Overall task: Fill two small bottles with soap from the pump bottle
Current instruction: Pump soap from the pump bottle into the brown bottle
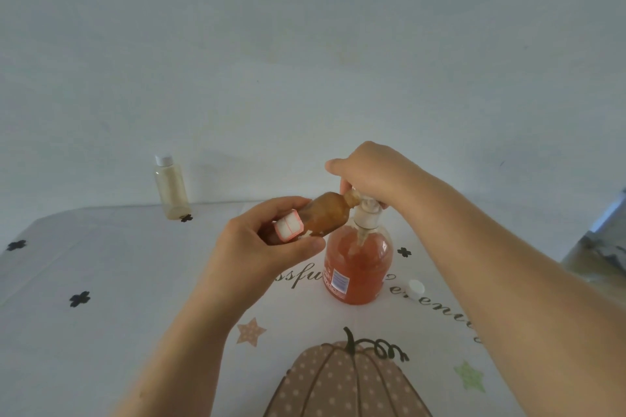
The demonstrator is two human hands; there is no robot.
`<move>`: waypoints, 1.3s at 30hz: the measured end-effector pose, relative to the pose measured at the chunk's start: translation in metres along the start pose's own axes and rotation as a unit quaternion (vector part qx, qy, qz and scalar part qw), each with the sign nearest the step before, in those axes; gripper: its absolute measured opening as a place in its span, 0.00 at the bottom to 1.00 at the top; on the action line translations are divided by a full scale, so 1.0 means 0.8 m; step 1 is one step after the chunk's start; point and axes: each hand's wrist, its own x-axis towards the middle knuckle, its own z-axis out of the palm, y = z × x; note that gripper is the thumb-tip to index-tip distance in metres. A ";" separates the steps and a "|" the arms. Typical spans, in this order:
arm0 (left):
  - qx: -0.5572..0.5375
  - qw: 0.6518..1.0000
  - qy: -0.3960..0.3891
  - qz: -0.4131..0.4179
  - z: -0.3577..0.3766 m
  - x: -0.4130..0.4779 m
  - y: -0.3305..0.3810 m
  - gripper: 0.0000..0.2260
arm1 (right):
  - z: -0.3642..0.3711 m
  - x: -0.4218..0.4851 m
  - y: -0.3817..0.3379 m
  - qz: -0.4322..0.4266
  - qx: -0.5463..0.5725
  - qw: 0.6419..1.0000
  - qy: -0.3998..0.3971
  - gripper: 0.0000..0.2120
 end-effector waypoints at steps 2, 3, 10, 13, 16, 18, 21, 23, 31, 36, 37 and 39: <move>0.002 1.000 0.003 0.001 0.000 0.000 0.001 0.18 | -0.004 -0.002 -0.004 -0.004 -0.016 1.000 0.005 0.20; 0.003 1.000 0.004 0.002 0.000 0.000 0.000 0.18 | -0.003 -0.001 -0.005 -0.002 -0.012 1.000 0.003 0.20; 0.011 1.000 -0.001 0.002 -0.001 0.001 -0.002 0.18 | 0.004 0.004 0.002 0.015 0.029 0.999 -0.019 0.16; 0.018 1.000 -0.002 -0.005 -0.003 0.003 -0.006 0.18 | 0.013 0.005 0.004 -0.004 0.022 1.000 -0.019 0.14; 0.025 1.000 -0.001 -0.007 -0.003 0.002 -0.006 0.19 | 0.014 0.005 0.007 -0.011 0.032 0.999 -0.019 0.14; 0.028 1.000 0.002 -0.004 -0.002 0.003 -0.007 0.19 | 0.013 0.003 0.008 -0.008 0.035 0.999 -0.018 0.14; 0.023 1.000 0.002 -0.002 -0.002 0.002 -0.005 0.18 | 0.012 0.001 0.007 0.000 0.033 0.999 -0.007 0.13; 0.011 1.000 0.003 0.001 -0.001 0.000 -0.002 0.18 | 0.007 -0.001 0.002 0.001 0.024 1.000 0.006 0.14; 0.003 1.000 0.016 0.007 0.002 -0.002 0.001 0.18 | -0.001 0.000 -0.008 0.011 -0.018 1.000 -0.001 0.18; 0.005 1.000 0.005 0.001 0.001 -0.001 0.000 0.18 | 0.003 0.001 -0.003 0.015 -0.011 1.000 -0.006 0.18; 0.005 1.000 0.003 0.001 0.000 0.000 -0.002 0.18 | 0.006 0.001 -0.001 0.009 -0.012 1.000 -0.006 0.17; 0.016 1.000 -0.002 -0.001 -0.002 0.002 -0.005 0.18 | 0.012 0.000 0.004 -0.003 -0.020 1.000 -0.006 0.17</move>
